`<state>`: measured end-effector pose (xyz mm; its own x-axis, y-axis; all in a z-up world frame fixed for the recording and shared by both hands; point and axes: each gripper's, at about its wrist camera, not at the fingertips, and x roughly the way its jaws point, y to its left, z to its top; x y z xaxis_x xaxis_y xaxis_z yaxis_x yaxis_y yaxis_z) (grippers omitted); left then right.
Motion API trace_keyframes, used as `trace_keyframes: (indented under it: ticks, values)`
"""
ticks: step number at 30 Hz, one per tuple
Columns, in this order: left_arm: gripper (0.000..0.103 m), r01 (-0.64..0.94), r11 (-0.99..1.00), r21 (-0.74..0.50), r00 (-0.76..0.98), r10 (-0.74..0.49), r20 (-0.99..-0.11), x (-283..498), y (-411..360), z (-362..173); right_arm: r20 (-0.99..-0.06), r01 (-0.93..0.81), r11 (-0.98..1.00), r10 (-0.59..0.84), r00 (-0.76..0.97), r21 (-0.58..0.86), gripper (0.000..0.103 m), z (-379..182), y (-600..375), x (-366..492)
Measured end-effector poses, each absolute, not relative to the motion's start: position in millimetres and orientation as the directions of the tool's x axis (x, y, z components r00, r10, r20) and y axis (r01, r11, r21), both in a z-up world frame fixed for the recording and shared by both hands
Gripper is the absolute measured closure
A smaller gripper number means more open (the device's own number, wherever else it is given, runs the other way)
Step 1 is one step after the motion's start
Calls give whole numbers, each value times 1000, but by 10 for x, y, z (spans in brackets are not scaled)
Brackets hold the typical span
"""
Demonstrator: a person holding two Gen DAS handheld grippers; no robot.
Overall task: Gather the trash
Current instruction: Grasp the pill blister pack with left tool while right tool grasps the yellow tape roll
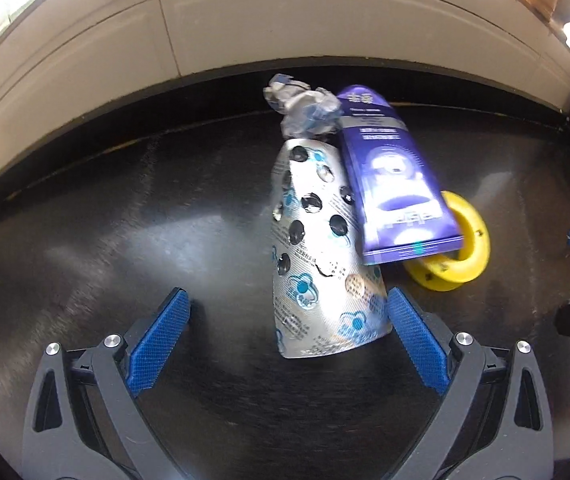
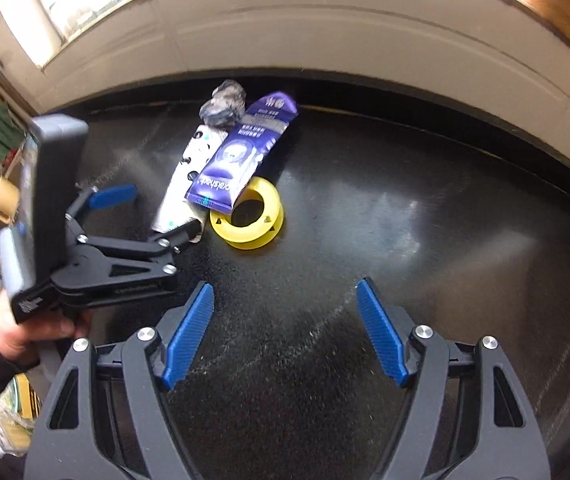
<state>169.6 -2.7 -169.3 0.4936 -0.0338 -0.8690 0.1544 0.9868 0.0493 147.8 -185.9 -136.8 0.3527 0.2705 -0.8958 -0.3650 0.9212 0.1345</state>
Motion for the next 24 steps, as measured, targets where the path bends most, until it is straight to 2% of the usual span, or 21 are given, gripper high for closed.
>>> trace_keyframes:
  ticks: [5,14,18,20,21,24]
  values:
    - [7,250,968,9,481,-116,-869,1686,216,-1670,-902,-451,886,278,331,107,31,-1595,-1615,1626]
    - [7,384,923,25,474,-174,-863,1777,155,-1690,-874,-584,810,315,369,45,31,-1736,-1414,1868]
    - [8,406,913,26,484,-191,-854,1819,85,-1669,-862,-629,777,330,384,18,39,-1748,-1370,1922]
    - [15,414,910,29,499,-200,-844,1834,60,-1645,-857,-640,769,335,392,8,49,-1740,-1367,1928]
    - [17,416,909,29,502,-203,-840,1831,35,-1638,-857,-644,765,339,389,10,49,-1740,-1369,1931]
    - [40,400,916,31,515,-196,-835,1888,-37,-1593,-861,-644,765,336,382,12,49,-1739,-1395,1937]
